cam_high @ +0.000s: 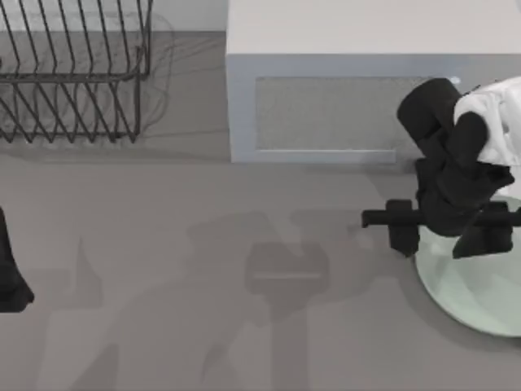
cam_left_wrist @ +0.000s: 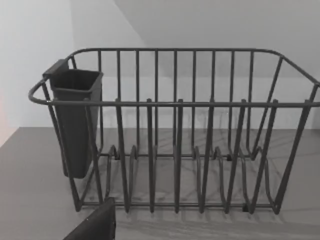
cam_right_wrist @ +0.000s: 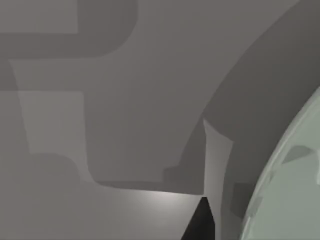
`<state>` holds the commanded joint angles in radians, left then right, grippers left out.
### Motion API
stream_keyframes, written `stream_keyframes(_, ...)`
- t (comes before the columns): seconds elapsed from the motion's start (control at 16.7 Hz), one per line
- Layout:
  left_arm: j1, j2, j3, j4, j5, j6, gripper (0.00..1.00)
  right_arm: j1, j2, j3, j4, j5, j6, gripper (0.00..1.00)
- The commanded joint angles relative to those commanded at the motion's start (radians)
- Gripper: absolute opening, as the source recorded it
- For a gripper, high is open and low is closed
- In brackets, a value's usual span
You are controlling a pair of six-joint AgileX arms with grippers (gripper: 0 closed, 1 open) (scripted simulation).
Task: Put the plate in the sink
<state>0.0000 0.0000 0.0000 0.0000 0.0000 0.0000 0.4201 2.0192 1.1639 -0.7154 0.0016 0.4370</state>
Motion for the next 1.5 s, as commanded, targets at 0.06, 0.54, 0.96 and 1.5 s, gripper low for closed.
stream_keyframes(0.06, 0.0, 0.0, 0.0, 0.0, 0.0, 0.0, 1.0, 0.0, 0.0, 0.0, 0.0, 0.0, 0.0, 0.17)
stream_keyframes(0.54, 0.0, 0.0, 0.0, 0.0, 0.0, 0.0, 1.0, 0.0, 0.0, 0.0, 0.0, 0.0, 0.0, 0.0)
stream_keyframes(0.96, 0.0, 0.0, 0.0, 0.0, 0.0, 0.0, 1.0, -0.022, -0.101, 0.028, -0.063, 0.007, -0.011, 0.0)
stream_keyframes(1.5, 0.0, 0.0, 0.0, 0.0, 0.0, 0.0, 1.0, -0.063, -0.158, 0.472, -0.71, 0.004, -0.022, 0.0)
